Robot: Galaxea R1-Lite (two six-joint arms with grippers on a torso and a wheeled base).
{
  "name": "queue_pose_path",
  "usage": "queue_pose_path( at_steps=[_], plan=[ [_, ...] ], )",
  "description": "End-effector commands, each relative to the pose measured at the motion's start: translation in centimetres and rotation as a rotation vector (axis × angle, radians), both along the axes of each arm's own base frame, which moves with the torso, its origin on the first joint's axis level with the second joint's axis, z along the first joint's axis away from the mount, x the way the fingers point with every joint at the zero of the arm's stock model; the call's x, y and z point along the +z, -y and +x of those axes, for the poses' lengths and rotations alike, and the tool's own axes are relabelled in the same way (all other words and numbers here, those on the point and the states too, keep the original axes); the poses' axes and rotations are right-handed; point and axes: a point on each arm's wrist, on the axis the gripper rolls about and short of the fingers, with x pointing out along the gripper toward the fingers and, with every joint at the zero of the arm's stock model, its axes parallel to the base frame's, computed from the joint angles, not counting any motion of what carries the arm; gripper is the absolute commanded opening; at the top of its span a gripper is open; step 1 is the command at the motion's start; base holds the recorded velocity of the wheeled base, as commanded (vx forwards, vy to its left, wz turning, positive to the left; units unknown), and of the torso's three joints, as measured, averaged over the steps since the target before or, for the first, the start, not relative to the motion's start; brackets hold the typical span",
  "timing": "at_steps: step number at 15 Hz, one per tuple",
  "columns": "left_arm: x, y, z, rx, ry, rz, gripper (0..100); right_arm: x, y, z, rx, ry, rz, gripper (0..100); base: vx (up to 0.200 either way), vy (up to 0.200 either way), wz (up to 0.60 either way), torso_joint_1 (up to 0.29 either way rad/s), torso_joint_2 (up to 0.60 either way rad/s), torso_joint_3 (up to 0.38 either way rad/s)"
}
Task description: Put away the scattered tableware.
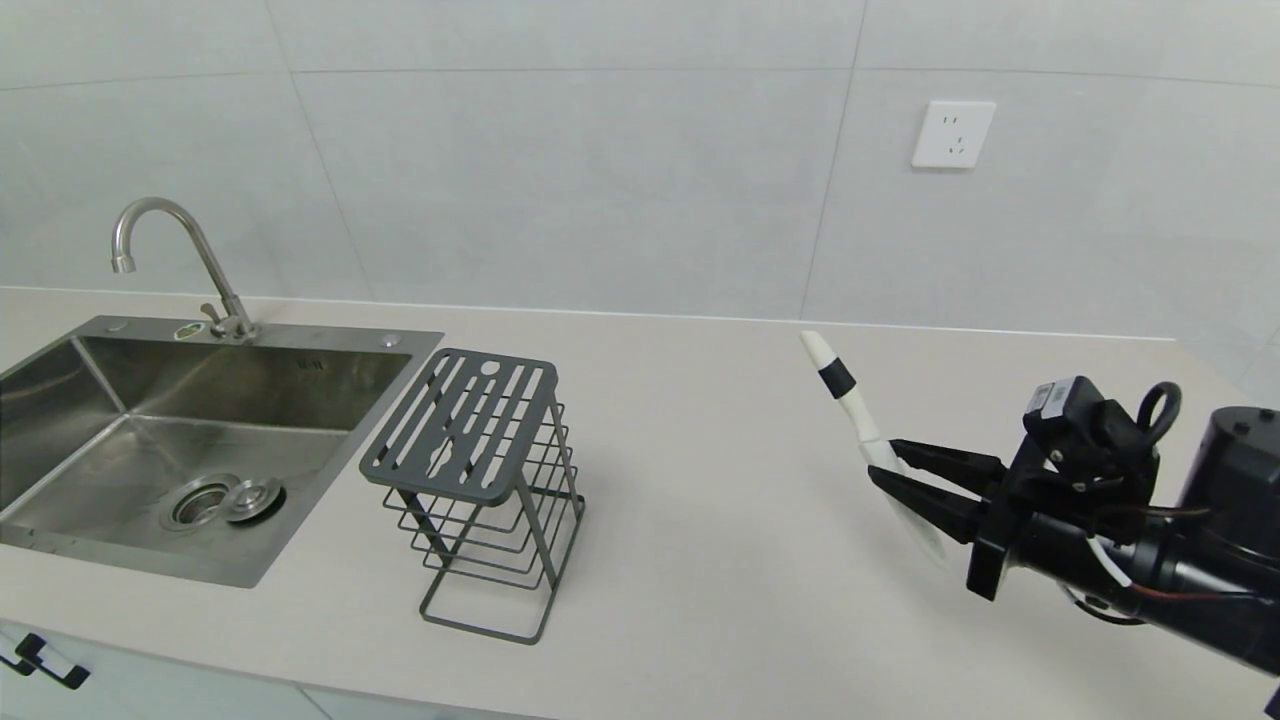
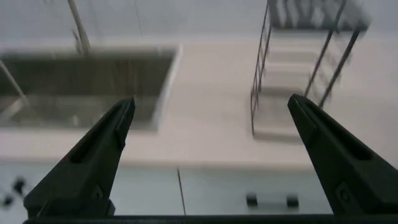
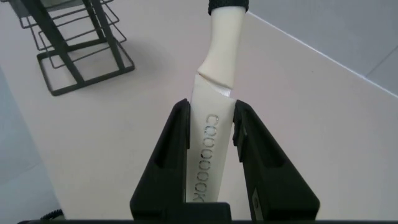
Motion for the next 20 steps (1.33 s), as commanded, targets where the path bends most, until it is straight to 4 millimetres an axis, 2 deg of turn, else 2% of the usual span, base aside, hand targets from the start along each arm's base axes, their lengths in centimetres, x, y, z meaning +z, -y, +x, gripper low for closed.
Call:
queue_pose_path(
  at_steps=[1, 2, 4, 6, 7, 9, 10, 11, 13, 15, 18, 20],
  plan=[
    [1.0, 0.3, -0.4, -0.182, 0.0, 0.0, 100, 0.3, 0.1, -0.7, 0.012, 0.012, 0.004, 0, 0.0, 0.0, 0.0, 0.0, 0.0, 0.0],
    [2.6, 0.6, -0.9, -0.298, 0.003, -0.022, 100, -0.1, 0.1, -1.2, 0.04, -0.003, -0.002, 0, 0.0, 0.0, 0.0, 0.0, 0.0, 0.0],
    [5.6, 0.8, -0.2, -0.407, -0.061, -0.024, 100, -0.2, 0.4, -1.9, 0.07, 0.002, -0.017, 0, 0.0, 0.0, 0.0, 0.0, 0.0, 0.0],
    [8.4, 0.9, 2.3, -0.468, -0.153, -0.016, 100, -0.2, 0.5, -2.2, 0.078, 0.007, -0.015, 0, 0.0, 0.0, 0.0, 0.0, 0.0, 0.0],
    [9.0, 1.0, 3.5, -0.522, -0.199, 0.009, 100, -0.2, 0.6, -2.4, 0.078, 0.003, -0.017, 0, 0.0, 0.0, 0.0, 0.0, 0.0, 0.0],
    [9.5, 1.5, 5.9, -0.712, -0.217, 0.162, 100, -0.4, 0.4, -3.1, 0.099, 0.013, -0.013, 0, 0.0, 0.0, 0.0, 0.0, 0.0, 0.0],
    [9.5, 1.5, 6.1, -0.718, -0.218, 0.172, 100, -0.5, 0.3, -3.1, 0.102, 0.013, -0.013, 0, 0.0, 0.0, 0.0, 0.0, 0.0, 0.0],
    [9.4, 2.0, 8.5, -0.763, -0.249, 0.258, 100, -0.5, 0.3, -3.3, 0.11, 0.019, -0.009, 0, 0.0, 0.0, 0.0, 0.0, 0.0, 0.0],
    [8.9, 2.8, 10.4, -0.828, -0.27, 0.337, 100, -0.4, 0.2, -3.4, 0.116, 0.022, -0.008, 0, 0.0, 0.0, 0.0, 0.0, 0.0, 0.0],
    [8.7, 4.4, 13.4, -0.878, -0.262, 0.439, 100, -0.4, 0.2, -3.7, 0.121, 0.026, -0.008, 0, 0.0, 0.0, 0.0, 0.0, 0.0, 0.0],
    [9.6, 6.6, 15.5, -0.924, -0.266, 0.475, 100, -0.5, 0.3, -4.2, 0.125, 0.022, -0.01, 0, 0.0, 0.0, 0.0, 0.0, 0.0, 0.0],
    [9.4, 7.3, 16.0, -0.924, -0.291, 0.469, 100, -0.5, 0.3, -4.2, 0.125, 0.022, -0.01, 0, 0.0, 0.0, 0.0, 0.0, 0.0, 0.0]
  ],
)
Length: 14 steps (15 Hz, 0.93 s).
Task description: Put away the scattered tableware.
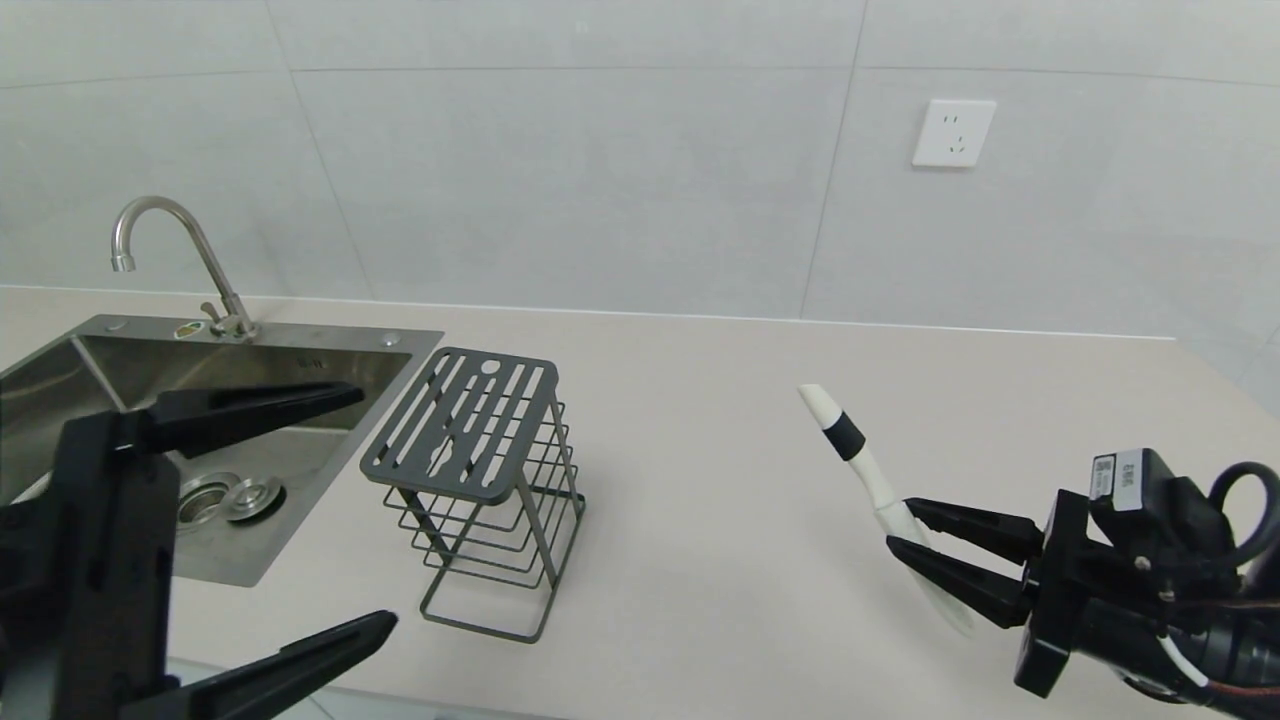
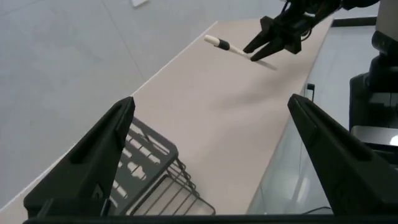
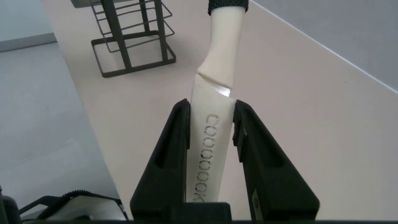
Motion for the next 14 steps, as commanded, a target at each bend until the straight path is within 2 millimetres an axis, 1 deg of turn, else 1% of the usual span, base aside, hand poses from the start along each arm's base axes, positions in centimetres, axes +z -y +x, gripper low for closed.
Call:
queue_pose_path(
  at_steps=[1, 2, 4, 5, 6, 7, 8, 10, 13, 14],
  plan=[
    [-0.7, 1.9, 1.7, -0.049, -0.077, 0.027, 100, 0.1, 0.0, -0.1, 0.004, 0.005, 0.002, 0, 0.0, 0.0, 0.0, 0.0, 0.0, 0.0],
    [-0.5, 2.5, 2.0, -0.072, -0.099, 0.023, 100, 0.1, -0.1, 0.0, 0.006, 0.006, 0.002, 0, 0.0, 0.0, 0.0, 0.0, 0.0, 0.0],
    [-0.5, 4.5, 3.5, -0.124, -0.253, -0.013, 100, 0.5, -0.4, 0.1, 0.018, 0.023, 0.012, 0, 0.0, 0.0, 0.0, 0.0, 0.0, 0.0],
    [-0.5, 5.4, 4.1, -0.128, -0.342, -0.058, 100, 0.7, -0.6, 0.2, 0.024, 0.037, 0.02, 0, 0.0, 0.0, 0.0, 0.0, 0.0, 0.0],
    [-0.3, 6.1, 4.5, -0.115, -0.365, -0.093, 100, 0.8, -0.6, 0.2, 0.025, 0.043, 0.024, 0, 0.0, 0.0, 0.0, 0.0, 0.0, 0.0],
    [-0.1, 7.7, 5.3, -0.075, -0.396, -0.153, 100, 1.0, -0.7, 0.4, 0.023, 0.052, 0.029, 0, 0.0, 0.0, 0.0, 0.0, 0.0, 0.0],
    [-0.6, 9.6, 5.9, -0.033, -0.454, -0.214, 100, 1.1, -0.7, 0.4, 0.023, 0.058, 0.034, 0, 0.0, 0.0, 0.0, 0.0, 0.0, 0.0],
    [-1.8, 11.0, 5.8, -0.06, -0.49, -0.216, 100, 1.4, -0.6, 0.3, 0.023, 0.08, 0.044, 0, 0.0, 0.0, 0.0, 0.0, 0.0, 0.0],
    [-2.1, 12.4, 6.9, -0.058, -0.49, -0.218, 100, 2.1, -0.8, 0.6, 0.024, 0.111, 0.061, 0, 0.0, 0.0, 0.0, 0.0, 0.0, 0.0],
    [-2.1, 12.4, 6.9, -0.058, -0.49, -0.218, 100, 2.1, -0.8, 0.6, 0.024, 0.111, 0.061, 0, 0.0, 0.0, 0.0, 0.0, 0.0, 0.0]
  ],
)
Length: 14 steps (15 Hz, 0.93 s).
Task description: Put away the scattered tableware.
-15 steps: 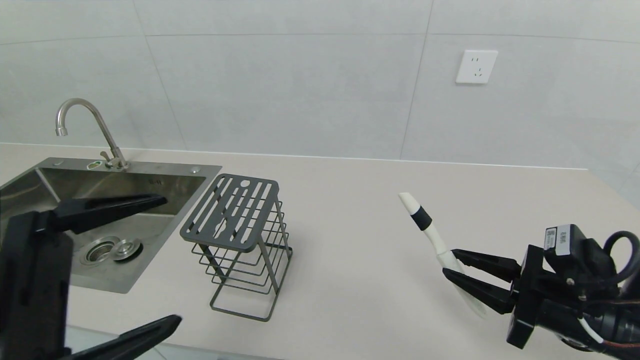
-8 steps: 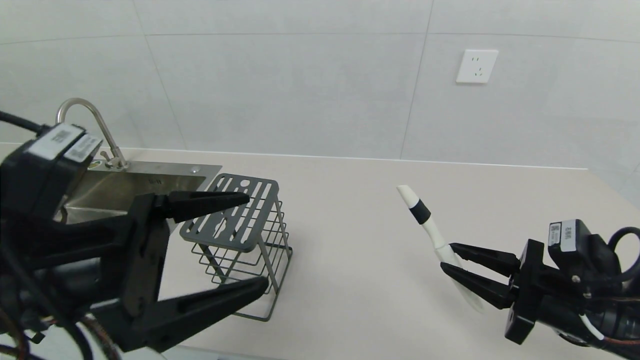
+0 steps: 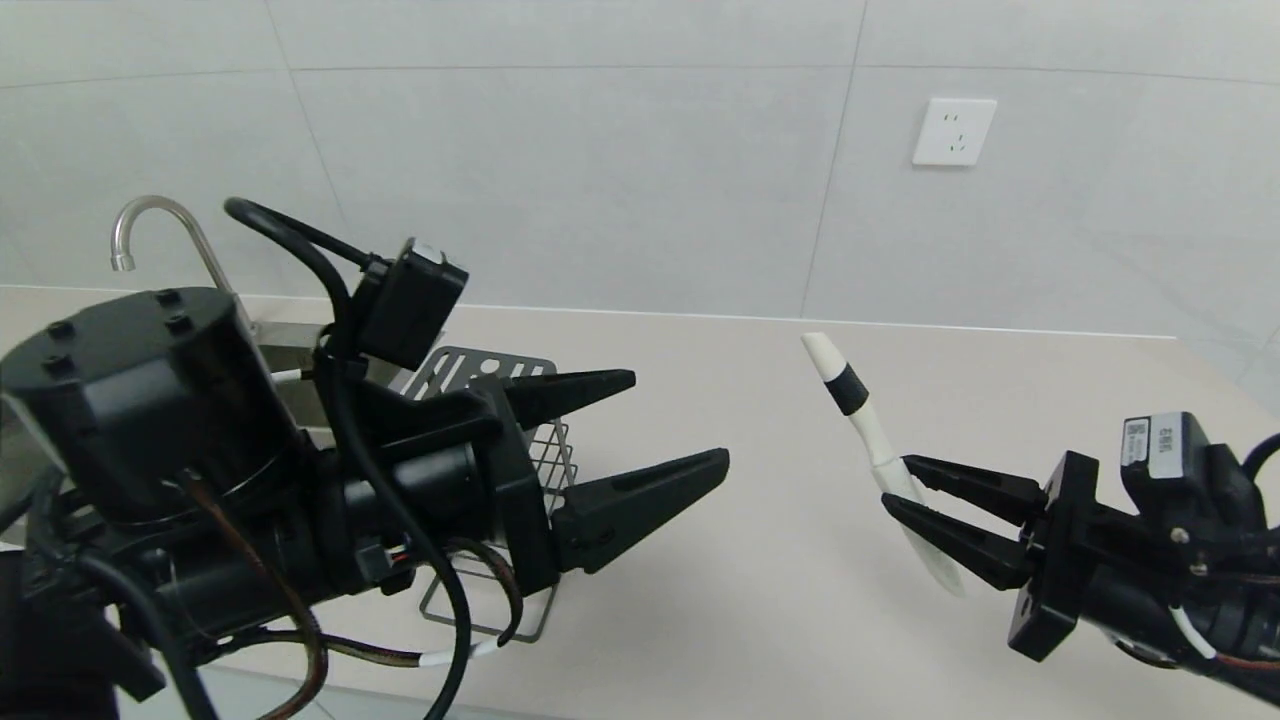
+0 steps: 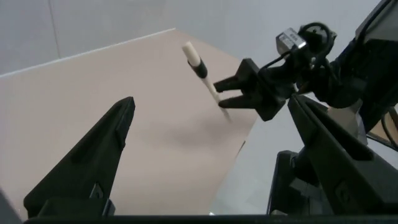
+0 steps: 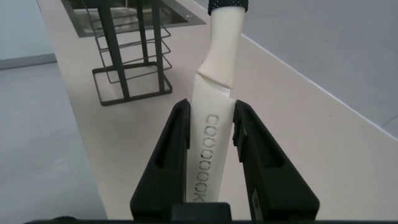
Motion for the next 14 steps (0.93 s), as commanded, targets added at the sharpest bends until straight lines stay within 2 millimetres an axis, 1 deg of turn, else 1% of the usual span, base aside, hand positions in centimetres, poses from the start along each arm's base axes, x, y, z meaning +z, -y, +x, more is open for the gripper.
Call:
queue_pose_path(
  at_steps=[1, 2, 3, 4, 5, 7, 9, 14],
  plan=[
    [-1.1, 2.4, 1.7, 0.002, -0.031, 0.029, 100, 0.8, -0.6, 0.5, 0.018, 0.033, 0.032, 0, 0.0, 0.0, 0.0, 0.0, 0.0, 0.0],
    [-1.4, 3.4, 2.1, 0.002, -0.034, 0.032, 100, 1.3, -1.2, 0.5, 0.036, 0.037, 0.053, 0, 0.0, 0.0, 0.0, 0.0, 0.0, 0.0],
    [-1.4, 3.4, 2.1, 0.002, -0.034, 0.032, 100, 1.3, -1.2, 0.5, 0.036, 0.037, 0.053, 0, 0.0, 0.0, 0.0, 0.0, 0.0, 0.0],
    [-1.6, 5.8, 2.3, -0.013, -0.027, -0.003, 100, 1.7, -1.6, 0.6, 0.05, 0.051, 0.067, 0, 0.0, 0.0, 0.0, 0.0, 0.0, 0.0],
    [-1.5, 6.9, 2.4, -0.01, -0.027, -0.041, 100, 1.8, -1.6, 0.7, 0.049, 0.052, 0.068, 0, 0.0, 0.0, 0.0, 0.0, 0.0, 0.0],
    [-1.8, 8.2, 3.1, 0.026, -0.025, -0.069, 100, 1.7, -1.6, 0.6, 0.049, 0.048, 0.068, 0, 0.0, 0.0, 0.0, 0.0, 0.0, 0.0],
    [-1.2, 8.7, 3.4, 0.024, 0.002, -0.106, 100, 1.7, -1.5, 0.5, 0.049, 0.051, 0.069, 0, 0.0, 0.0, 0.0, 0.0, 0.0, 0.0],
    [0.3, 9.1, 3.7, 0.018, 0.055, -0.174, 100, 1.8, -1.6, 0.4, 0.052, 0.058, 0.074, 0, 0.0, 0.0, 0.0, 0.0, 0.0, 0.0]
  ],
)
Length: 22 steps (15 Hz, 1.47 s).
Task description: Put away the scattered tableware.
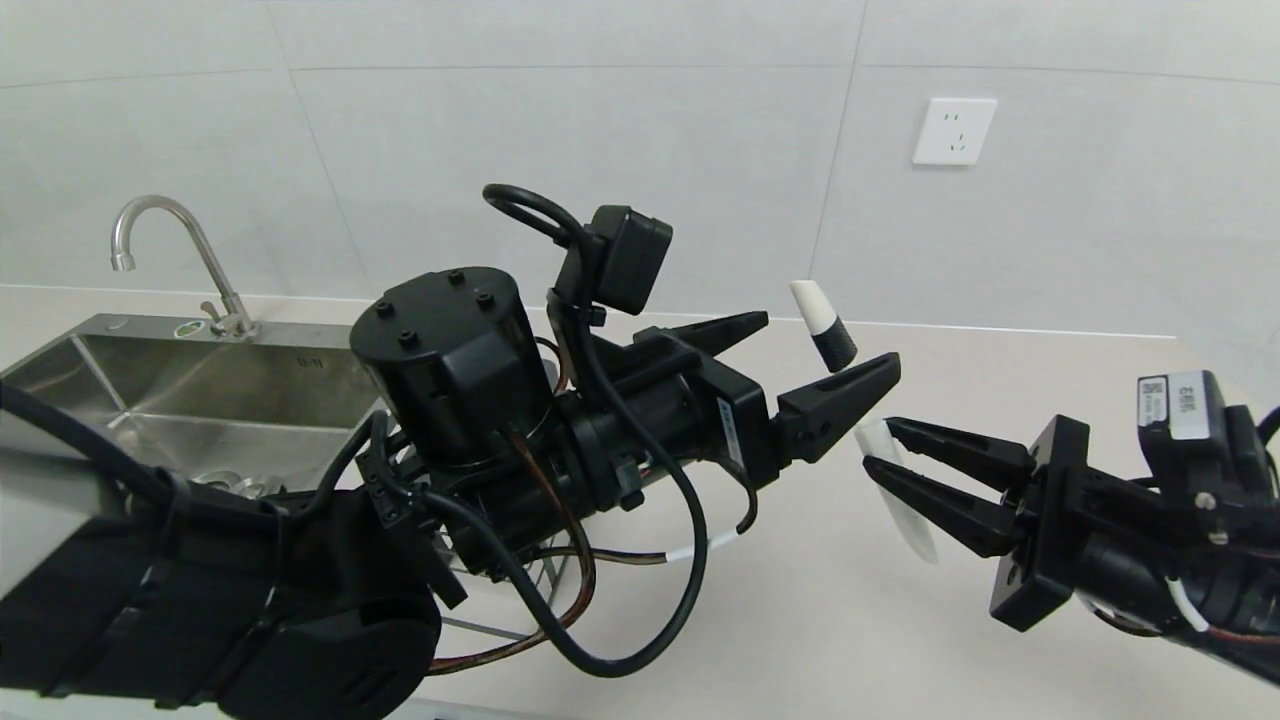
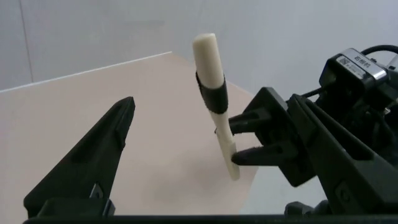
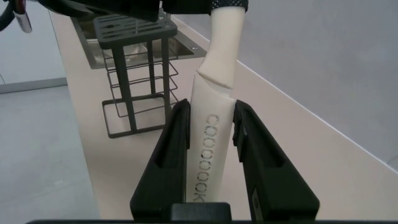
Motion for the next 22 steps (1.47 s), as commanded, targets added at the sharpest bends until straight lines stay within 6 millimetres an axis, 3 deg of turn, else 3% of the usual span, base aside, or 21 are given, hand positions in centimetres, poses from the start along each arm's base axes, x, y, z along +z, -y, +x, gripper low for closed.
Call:
queue_pose_path(
  at_steps=[1, 9, 10, 18, 19, 22],
  plan=[
    [0.1, 0.3, 0.2, -0.003, 0.012, -0.013, 100, 0.0, 0.0, -0.1, 0.003, 0.002, 0.001, 0, 0.0, 0.0, 0.0, 0.0, 0.0, 0.0],
    [-0.7, 3.1, 0.3, -0.057, 0.04, -0.07, 100, 0.3, -0.3, -0.1, 0.017, 0.015, 0.008, 0, 0.0, 0.0, 0.0, 0.0, 0.0, 0.0],
    [-0.7, 3.1, 0.3, -0.057, 0.041, -0.072, 0, 0.4, -0.3, -0.2, 0.017, 0.018, 0.01, 0, 0.0, 0.0, 0.0, 0.0, 0.0, 0.0],
    [0.1, 3.3, -0.2, -0.072, 0.082, -0.122, 0, 1.7, -0.4, 0.6, 0.005, 0.06, 0.04, 0, 0.0, 0.0, 0.0, 0.0, 0.0, 0.0],
    [0.1, 3.3, -0.2, -0.072, 0.082, -0.122, 0, 1.9, -0.5, 0.7, 0.008, 0.047, 0.059, 100, 0.0, 0.0, 0.0, 0.0, 0.0, 0.0],
    [0.1, 3.0, 0.2, -0.054, 0.081, -0.123, 0, 1.2, 0.5, -0.8, 0.002, 0.015, 0.054, 100, 0.0, 0.0, 0.0, 0.0, 0.0, 0.0]
  ],
)
